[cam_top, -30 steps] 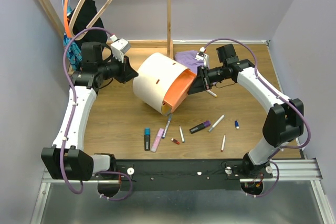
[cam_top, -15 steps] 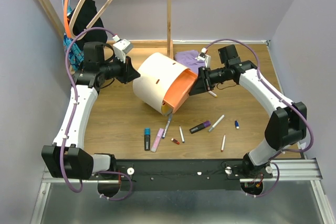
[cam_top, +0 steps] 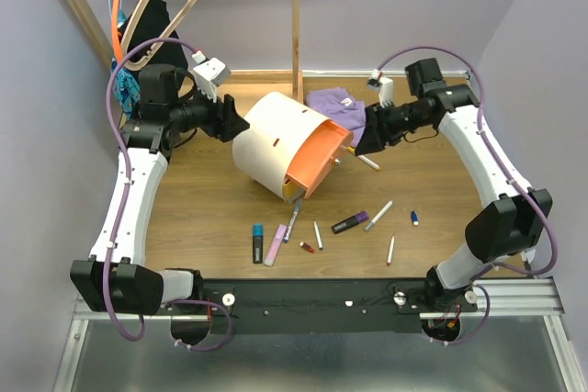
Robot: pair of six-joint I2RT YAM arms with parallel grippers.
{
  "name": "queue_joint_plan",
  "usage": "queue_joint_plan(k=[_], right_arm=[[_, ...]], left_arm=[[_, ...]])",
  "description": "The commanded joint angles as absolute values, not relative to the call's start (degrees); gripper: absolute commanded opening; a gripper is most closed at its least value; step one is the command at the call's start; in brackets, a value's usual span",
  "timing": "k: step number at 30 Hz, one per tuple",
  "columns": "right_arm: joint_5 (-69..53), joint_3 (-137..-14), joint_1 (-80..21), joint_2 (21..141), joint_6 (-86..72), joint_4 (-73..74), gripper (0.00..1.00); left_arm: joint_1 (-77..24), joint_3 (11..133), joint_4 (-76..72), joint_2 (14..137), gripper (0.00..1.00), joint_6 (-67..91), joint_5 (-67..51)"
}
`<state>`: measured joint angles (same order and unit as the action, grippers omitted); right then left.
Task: Sort the stationery into containers
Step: Open the drawer in the storage box, then pick up the pen from the center of the board.
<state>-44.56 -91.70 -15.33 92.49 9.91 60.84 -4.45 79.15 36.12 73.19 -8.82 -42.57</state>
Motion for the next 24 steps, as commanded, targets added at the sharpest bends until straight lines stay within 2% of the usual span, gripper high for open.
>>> queue_joint_plan(k=[1, 5, 8, 12, 20, 24], right_arm=[[-37.97, -91.15, -6.45, 92.81, 18.02, 65.76, 0.58], [-34.81, -84.13, -3.43, 92.73, 25.2, 54.35, 0.57], [-30.95, -74.03, -3.08, 91.15, 31.01, 39.41, 0.57], [-32.42, -67.77, -2.64, 92.1, 35.25, 24.3, 0.56], [-37.35, -72.5, -2.55, 103.43, 38.76, 17.93, 0.56], [-38.84, -77.94, -2.64, 108.63, 41.65, 25.29, 0.54]], left_arm=[[-4.66, 83.23, 34.46, 70.93, 0.73, -9.85, -41.22], [-4.66, 82.89, 31.83, 70.14, 0.76, -8.62, -41.92], [-4.66, 80.95, 28.13, 70.66, 0.77, -6.42, -39.38], [-4.66, 84.53, 30.4, 73.91, 0.79, -8.69, -36.39], [-4.66, 90.26, 36.38, 80.41, 0.8, -13.62, -30.86], [-4.66, 92.19, 37.35, 82.7, 0.8, -14.41, -30.59]])
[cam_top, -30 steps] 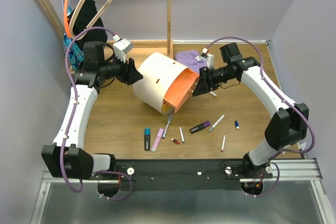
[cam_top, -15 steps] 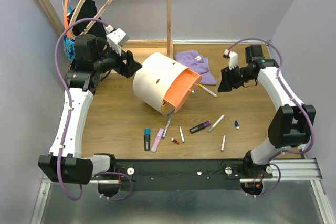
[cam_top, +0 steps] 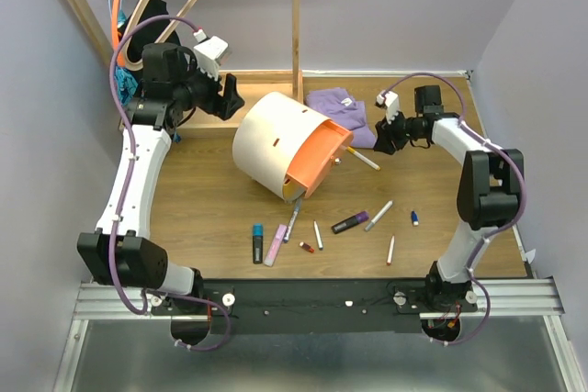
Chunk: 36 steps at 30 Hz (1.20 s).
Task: Sort the stationery into containers
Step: Pick up the pen from the center of the board.
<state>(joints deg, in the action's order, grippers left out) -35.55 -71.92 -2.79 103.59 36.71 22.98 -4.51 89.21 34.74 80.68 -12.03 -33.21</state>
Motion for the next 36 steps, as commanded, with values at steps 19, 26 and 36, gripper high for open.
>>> queue_joint_plan(k=[19, 26, 36], right_arm=[[-36.57, -75.59, -6.33, 110.83, 50.9, 34.02, 0.54], [-35.42, -76.64, -6.59, 113.29, 47.64, 32.08, 0.52], [-30.77, -74.18, -7.29, 114.96, 47.37, 28.92, 0.43]], left_arm=[[-4.66, 93.78, 35.16, 87.63, 0.8, -13.1, -28.92], [-4.75, 92.99, 35.24, 87.45, 0.8, -13.27, -28.39], [-4.66, 92.46, 33.93, 88.24, 0.8, -11.95, -29.35]])
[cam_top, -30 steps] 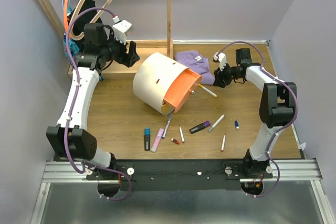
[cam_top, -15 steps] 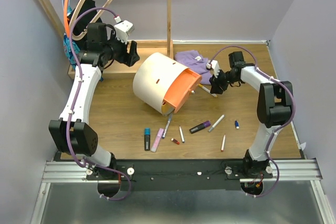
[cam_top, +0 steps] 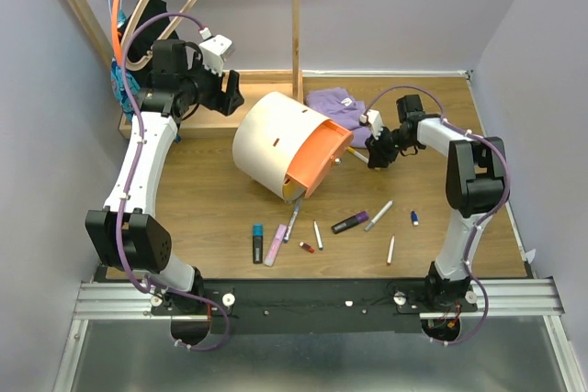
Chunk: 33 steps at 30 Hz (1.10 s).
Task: Sort the stationery into containers
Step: Pick up the pen from the center of the board.
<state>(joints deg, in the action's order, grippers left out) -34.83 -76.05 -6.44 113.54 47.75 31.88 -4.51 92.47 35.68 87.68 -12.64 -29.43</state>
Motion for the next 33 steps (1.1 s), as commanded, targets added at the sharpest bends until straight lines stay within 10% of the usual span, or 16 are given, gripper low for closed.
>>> queue_joint_plan(k=[1, 12, 33], right_arm=[[-29.63, -73.74, -8.08, 115.13, 47.55, 27.96, 0.36], [-18.11, -69.26, -10.9, 107.24, 42.72, 29.44, 0.01], [-29.61, -88.14, -6.06, 88.15, 55.1, 37.79, 0.01]], left_arm=[[-4.75, 92.46, 33.66, 88.42, 0.8, -11.78, -29.44], [-4.75, 92.37, 32.52, 88.42, 0.8, -10.63, -31.46], [-4.83, 91.06, 30.41, 86.66, 0.8, -8.7, -34.28]])
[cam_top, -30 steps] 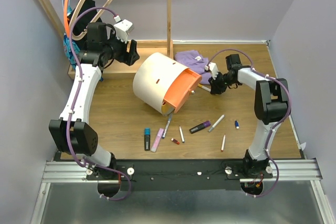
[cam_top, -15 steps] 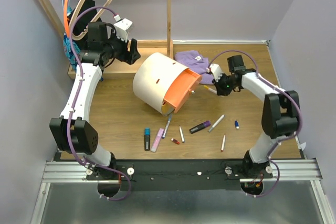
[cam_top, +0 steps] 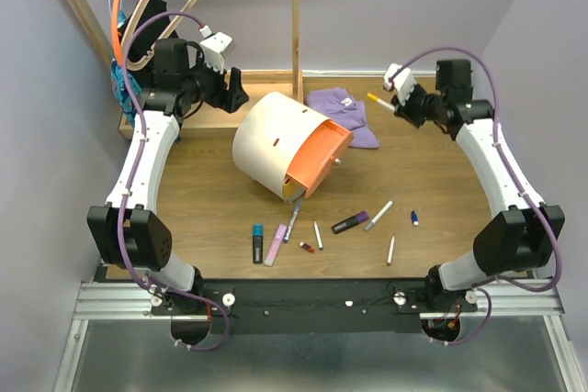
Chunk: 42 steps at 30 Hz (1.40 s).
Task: Sort the stationery into containers
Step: Pick up the pen from the center of the board, then place the pen in the drawer.
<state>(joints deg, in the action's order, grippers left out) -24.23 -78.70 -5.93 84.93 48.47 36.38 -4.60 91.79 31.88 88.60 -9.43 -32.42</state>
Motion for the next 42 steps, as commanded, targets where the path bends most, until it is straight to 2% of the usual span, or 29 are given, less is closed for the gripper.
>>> queue_joint_plan(k=[1, 10, 17, 26, 36, 42], right_arm=[[-30.23, -89.72, -6.06, 88.94, 56.15, 38.49, 0.02], [-32.87, -95.01, -11.68, 89.65, 78.55, 43.58, 0.03], [-33.13, -93.34, -17.3, 88.77, 95.51, 49.04, 0.02], [-32.69, -89.83, -18.81, 86.84, 111.95, 53.35, 0.02], [-34.71, -88.6, -20.48, 87.37, 117.95, 51.86, 0.02], [-37.17, -85.17, -22.41, 86.13, 120.23, 49.14, 0.07]], left_arm=[[-4.83, 90.62, 30.32, 86.4, 0.8, -8.79, -34.28], [-4.83, 89.21, 29.79, 85.61, 0.8, -8.79, -34.1], [-4.83, 89.56, 29.09, 86.48, 0.8, -8.26, -34.01], [-4.83, 88.51, 28.65, 86.4, 0.8, -8.53, -33.4], [-4.83, 88.42, 28.48, 86.92, 0.8, -8.26, -32.87], [-4.83, 87.63, 28.39, 86.84, 0.8, -8.44, -32.52]])
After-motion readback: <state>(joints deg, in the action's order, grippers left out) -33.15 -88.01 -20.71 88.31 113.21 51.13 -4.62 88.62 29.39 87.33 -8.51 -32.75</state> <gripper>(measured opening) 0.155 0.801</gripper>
